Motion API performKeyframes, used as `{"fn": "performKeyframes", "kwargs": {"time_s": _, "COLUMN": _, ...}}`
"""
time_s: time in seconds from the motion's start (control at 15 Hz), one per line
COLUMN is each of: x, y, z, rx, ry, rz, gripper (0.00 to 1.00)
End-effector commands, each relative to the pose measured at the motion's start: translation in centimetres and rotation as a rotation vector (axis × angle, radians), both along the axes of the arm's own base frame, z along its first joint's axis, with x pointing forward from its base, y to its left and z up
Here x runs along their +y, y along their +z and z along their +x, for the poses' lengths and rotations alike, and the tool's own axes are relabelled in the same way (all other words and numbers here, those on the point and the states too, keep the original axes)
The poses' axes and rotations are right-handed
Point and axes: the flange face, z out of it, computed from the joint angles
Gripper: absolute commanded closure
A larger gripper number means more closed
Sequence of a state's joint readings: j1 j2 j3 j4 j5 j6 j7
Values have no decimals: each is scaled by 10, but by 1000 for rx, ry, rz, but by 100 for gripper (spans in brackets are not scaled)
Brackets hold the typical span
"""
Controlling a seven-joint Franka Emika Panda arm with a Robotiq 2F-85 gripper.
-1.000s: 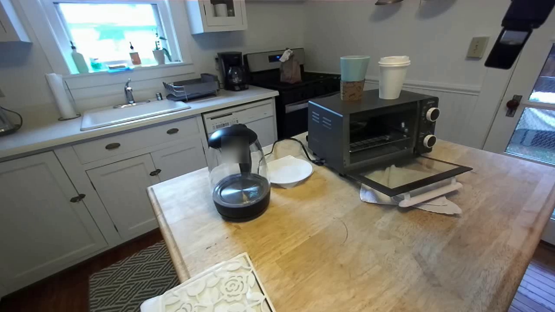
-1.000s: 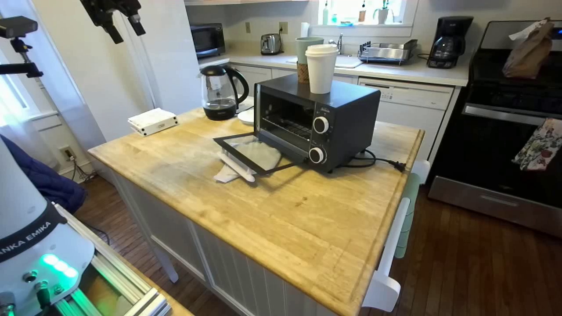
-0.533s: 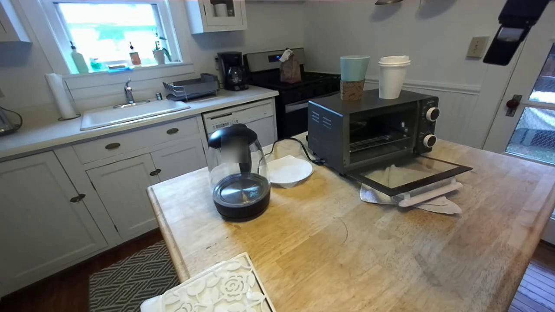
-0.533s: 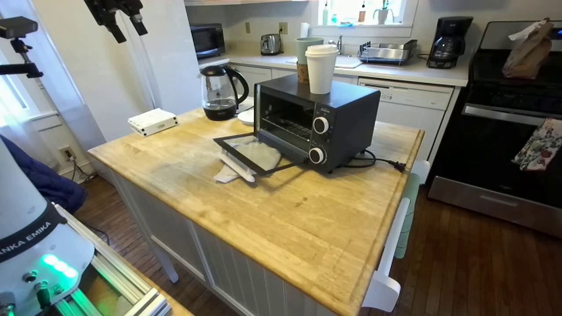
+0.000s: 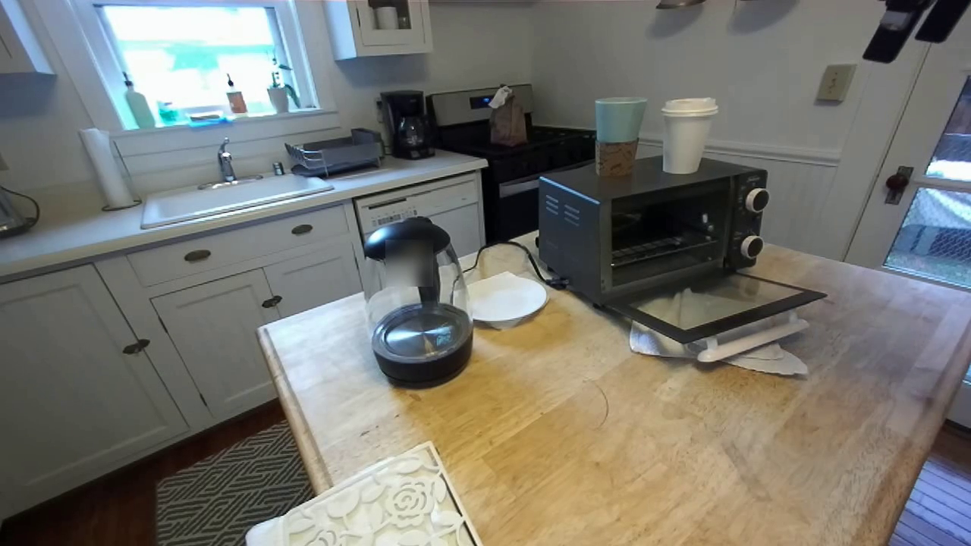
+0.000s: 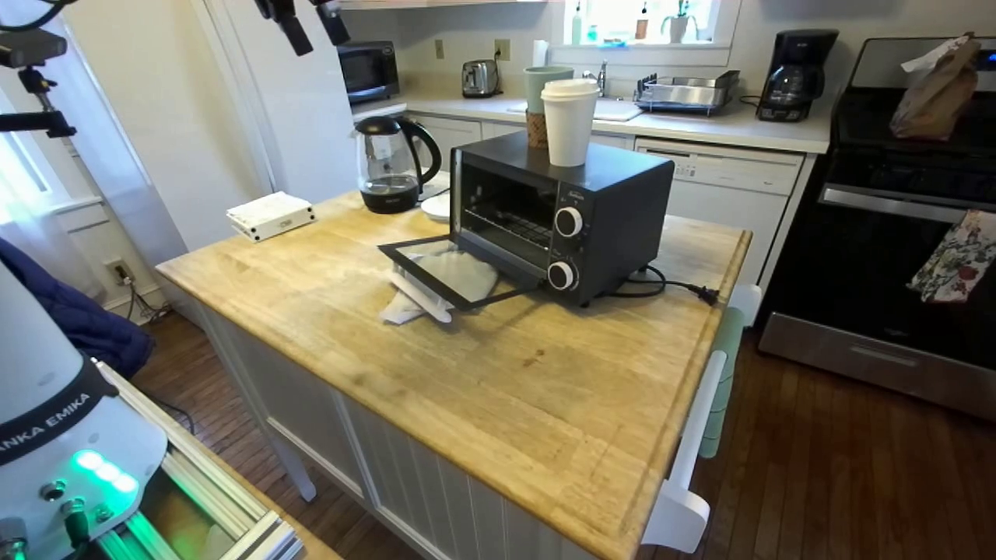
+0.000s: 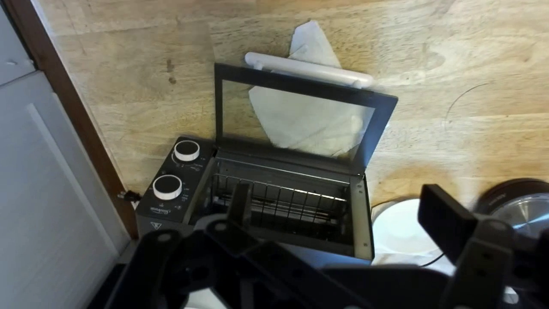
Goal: Pick up the blue cup and put it on the table
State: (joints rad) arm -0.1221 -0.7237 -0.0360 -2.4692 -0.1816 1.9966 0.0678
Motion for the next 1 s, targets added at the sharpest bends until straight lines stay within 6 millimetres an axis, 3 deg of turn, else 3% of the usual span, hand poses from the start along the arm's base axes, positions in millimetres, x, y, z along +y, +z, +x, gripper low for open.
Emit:
{"fn": "performKeyframes", "kwargs": {"time_s": 0.0, "x": -55, "y": 3, "z": 56, "rx": 35, "ry": 117, "rz": -3, "gripper": 0}}
{"fn": "performKeyframes", "kwargs": {"time_s": 0.2, "x": -71, "y": 15, "z": 105, "rx": 61, "ry": 230, "rz": -16, "gripper": 0}}
{"fn": "performKeyframes", "kwargs": {"time_s": 0.47, "x": -51, "y": 35, "z": 165, "rx": 54, "ry": 292, "rz": -39, "gripper": 0}}
{"fn": "performKeyframes", "kwargs": {"time_s": 0.53, "x": -59, "y": 22, "z": 134, "rx": 45, "ry": 257, "rz": -50, "gripper": 0}}
{"fn": "performKeyframes", "kwargs": {"time_s": 0.73, "x": -47, "y": 27, "z": 163, "rx": 49, "ry": 281, "rz": -59, "gripper": 0}}
{"fn": "performKeyframes", "kwargs": {"time_s": 0.93, "x": -49, "y": 28, "z": 165, "rx": 50, "ry": 279, "rz": -60, "gripper": 0}}
